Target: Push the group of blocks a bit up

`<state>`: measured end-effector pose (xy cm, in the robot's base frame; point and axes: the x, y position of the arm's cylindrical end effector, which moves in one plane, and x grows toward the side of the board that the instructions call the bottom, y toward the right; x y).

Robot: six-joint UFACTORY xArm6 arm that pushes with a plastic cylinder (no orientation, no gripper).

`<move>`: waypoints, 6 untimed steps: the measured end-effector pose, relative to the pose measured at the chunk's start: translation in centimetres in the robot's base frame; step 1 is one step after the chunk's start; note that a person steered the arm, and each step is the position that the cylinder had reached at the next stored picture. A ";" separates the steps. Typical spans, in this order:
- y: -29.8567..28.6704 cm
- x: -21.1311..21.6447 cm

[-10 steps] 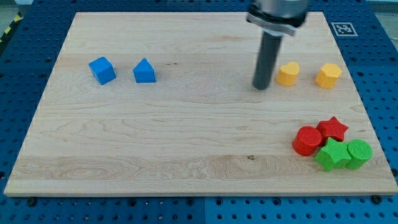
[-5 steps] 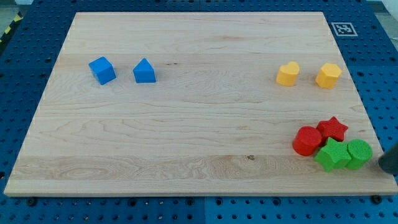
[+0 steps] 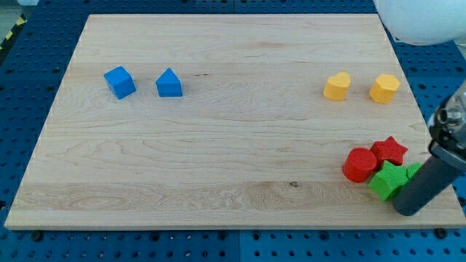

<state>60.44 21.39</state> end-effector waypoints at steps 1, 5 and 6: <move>-1.9 -0.7; -4.5 -3.1; -4.5 -5.0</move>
